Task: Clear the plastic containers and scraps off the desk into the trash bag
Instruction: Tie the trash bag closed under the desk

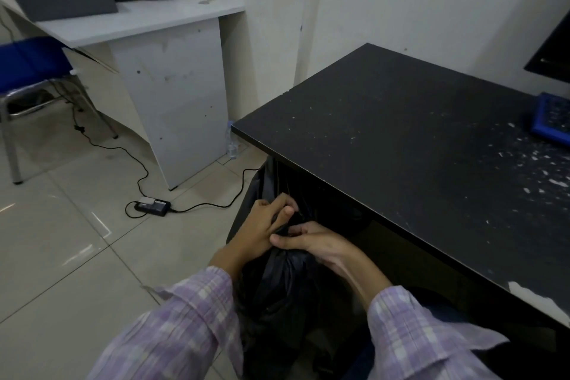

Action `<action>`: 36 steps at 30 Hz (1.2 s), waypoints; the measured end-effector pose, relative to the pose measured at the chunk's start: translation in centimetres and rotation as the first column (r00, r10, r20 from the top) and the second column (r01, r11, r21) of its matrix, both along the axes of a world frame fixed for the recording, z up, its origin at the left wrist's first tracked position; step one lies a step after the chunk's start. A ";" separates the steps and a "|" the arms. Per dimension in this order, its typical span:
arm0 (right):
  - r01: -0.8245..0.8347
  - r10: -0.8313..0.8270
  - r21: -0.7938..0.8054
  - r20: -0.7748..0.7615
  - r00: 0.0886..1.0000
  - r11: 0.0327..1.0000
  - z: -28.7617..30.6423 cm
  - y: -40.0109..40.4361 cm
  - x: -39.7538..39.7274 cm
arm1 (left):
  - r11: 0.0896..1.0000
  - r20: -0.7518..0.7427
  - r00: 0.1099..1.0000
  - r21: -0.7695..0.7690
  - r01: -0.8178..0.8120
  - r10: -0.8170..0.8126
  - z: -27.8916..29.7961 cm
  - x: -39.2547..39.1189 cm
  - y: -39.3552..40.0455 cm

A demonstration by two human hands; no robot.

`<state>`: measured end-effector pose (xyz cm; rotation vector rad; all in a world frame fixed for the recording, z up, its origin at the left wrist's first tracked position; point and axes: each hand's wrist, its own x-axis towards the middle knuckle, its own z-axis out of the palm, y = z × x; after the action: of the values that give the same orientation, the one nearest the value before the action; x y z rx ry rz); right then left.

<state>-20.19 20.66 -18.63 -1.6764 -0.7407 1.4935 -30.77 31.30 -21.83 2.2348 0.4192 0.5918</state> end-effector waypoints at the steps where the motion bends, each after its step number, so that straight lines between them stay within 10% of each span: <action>1: -0.038 0.039 -0.015 0.066 0.997 0.999 0.2 0.0 0.0 | 0.996 -0.067 0.996 0.061 0.063 -0.059 0.4 -0.1 0.4; 9: -0.127 0.114 -0.023 0.619 0.777 0.992 -0.1 0.5 -0.1 | 0.947 -0.332 0.935 0.242 0.213 -0.126 2.0 -0.2 1.5; 18: -0.164 0.014 0.082 0.860 0.510 0.983 -0.3 0.0 -0.1 | 0.894 -0.413 0.911 0.407 0.190 -0.006 1.4 -0.3 1.9; 28: -0.196 0.072 0.052 0.814 0.577 0.979 -0.2 -0.3 1.4 | 0.954 -0.457 0.874 0.153 0.259 -0.164 0.9 -0.5 2.9; 36: -0.266 0.046 0.075 0.906 0.421 0.961 0.3 -0.1 1.1 | 0.979 -0.472 0.858 -0.103 0.177 -0.205 2.4 0.0 3.1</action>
<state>-19.09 20.58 -18.37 -2.2428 -1.5998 0.4142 -30.74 34.37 -19.41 2.3217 0.4433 -0.0931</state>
